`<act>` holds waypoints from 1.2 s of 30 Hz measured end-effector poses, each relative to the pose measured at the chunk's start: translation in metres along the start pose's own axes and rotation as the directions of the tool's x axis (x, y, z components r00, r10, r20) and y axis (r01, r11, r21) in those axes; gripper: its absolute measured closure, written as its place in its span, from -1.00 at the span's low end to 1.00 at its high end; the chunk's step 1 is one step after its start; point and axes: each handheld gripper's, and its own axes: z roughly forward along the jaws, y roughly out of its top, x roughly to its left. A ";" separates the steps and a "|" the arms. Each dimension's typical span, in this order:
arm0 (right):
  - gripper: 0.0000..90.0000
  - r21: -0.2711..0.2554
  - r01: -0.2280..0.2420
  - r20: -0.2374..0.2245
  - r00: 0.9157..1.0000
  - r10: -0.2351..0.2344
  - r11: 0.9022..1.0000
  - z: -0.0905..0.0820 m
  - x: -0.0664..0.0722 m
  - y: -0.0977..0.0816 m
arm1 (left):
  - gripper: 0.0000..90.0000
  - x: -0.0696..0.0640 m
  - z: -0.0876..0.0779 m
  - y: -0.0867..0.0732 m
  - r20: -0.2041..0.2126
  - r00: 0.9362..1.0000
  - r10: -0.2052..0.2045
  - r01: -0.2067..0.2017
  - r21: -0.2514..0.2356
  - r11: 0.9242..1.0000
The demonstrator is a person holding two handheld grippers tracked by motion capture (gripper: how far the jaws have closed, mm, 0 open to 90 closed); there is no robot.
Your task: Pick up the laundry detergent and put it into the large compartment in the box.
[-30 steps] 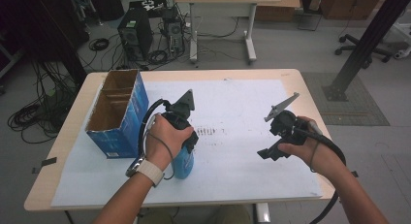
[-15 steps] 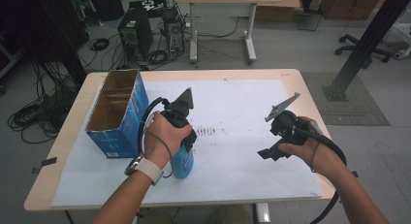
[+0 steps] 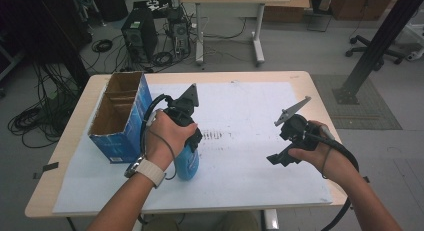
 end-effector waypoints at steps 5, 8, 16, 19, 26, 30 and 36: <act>-0.78 -0.003 0.002 0.001 1.000 -0.002 1.000 -0.001 0.001 0.000 | -0.18 0.001 -0.011 -0.002 0.002 1.000 -0.002 0.002 -0.007 1.000; -0.78 -0.004 0.001 0.000 1.000 -0.001 1.000 -0.001 0.001 0.000 | -0.17 0.002 -0.013 -0.003 0.004 1.000 0.002 -0.002 -0.008 1.000; -0.78 -0.003 0.006 0.001 1.000 -0.006 1.000 -0.001 0.002 0.002 | -0.17 0.003 -0.026 -0.005 -0.003 1.000 0.001 -0.001 -0.013 1.000; -0.78 -0.005 0.008 0.001 1.000 -0.008 1.000 -0.002 0.002 0.002 | -0.17 0.003 -0.032 -0.005 -0.007 1.000 0.003 -0.004 -0.014 1.000; -0.78 -0.003 0.005 -0.001 1.000 -0.005 1.000 -0.001 0.002 0.001 | -0.17 0.006 -0.047 -0.006 -0.005 1.000 0.006 -0.006 -0.015 1.000; -0.78 -0.003 0.007 -0.003 1.000 -0.007 1.000 0.000 0.001 0.000 | -0.17 0.005 -0.054 -0.006 -0.010 1.000 0.006 -0.006 -0.021 1.000; -0.78 -0.001 0.006 -0.007 1.000 -0.006 1.000 0.003 0.000 0.000 | -0.17 0.006 -0.064 -0.007 -0.008 1.000 0.009 -0.009 -0.024 1.000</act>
